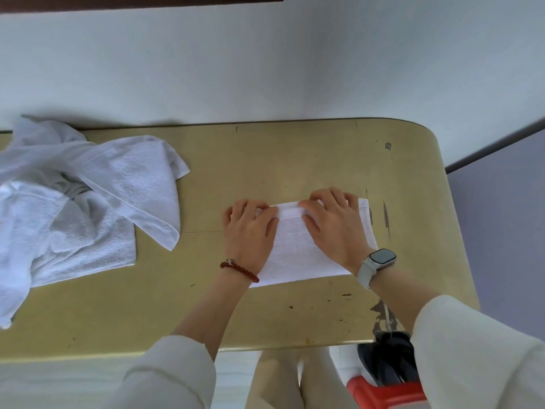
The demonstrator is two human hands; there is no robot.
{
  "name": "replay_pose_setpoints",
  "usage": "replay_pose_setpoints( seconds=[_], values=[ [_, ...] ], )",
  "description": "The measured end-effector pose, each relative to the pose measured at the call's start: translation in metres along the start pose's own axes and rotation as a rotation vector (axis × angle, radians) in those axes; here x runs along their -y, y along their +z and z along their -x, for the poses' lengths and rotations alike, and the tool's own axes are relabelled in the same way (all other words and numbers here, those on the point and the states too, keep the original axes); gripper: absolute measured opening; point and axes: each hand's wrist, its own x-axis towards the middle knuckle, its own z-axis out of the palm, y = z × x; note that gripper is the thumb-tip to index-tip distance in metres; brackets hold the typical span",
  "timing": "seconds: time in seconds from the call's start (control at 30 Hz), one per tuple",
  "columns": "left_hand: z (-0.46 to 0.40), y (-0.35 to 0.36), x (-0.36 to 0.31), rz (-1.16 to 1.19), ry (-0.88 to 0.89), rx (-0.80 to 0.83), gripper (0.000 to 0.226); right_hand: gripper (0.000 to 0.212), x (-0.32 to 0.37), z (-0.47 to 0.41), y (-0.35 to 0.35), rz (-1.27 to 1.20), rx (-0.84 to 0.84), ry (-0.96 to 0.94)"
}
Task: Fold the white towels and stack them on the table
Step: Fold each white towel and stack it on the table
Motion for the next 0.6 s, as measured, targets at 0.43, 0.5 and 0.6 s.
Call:
replay_pose_setpoints(
  seconds=[0.43, 0.5, 0.6],
  values=[
    [-0.008, -0.003, -0.002, 0.040, -0.072, 0.065, 0.022, 0.021, 0.003, -0.009, -0.005, -0.069, 0.007, 0.013],
    [-0.012, -0.003, -0.004, 0.032, -0.095, 0.080, 0.018, 0.023, 0.004, -0.011, -0.005, -0.076, 0.007, 0.031],
    [-0.017, -0.002, -0.006, 0.034, -0.134, 0.113, 0.011, 0.025, 0.004, -0.015, -0.004, -0.068, 0.007, 0.043]
  ],
)
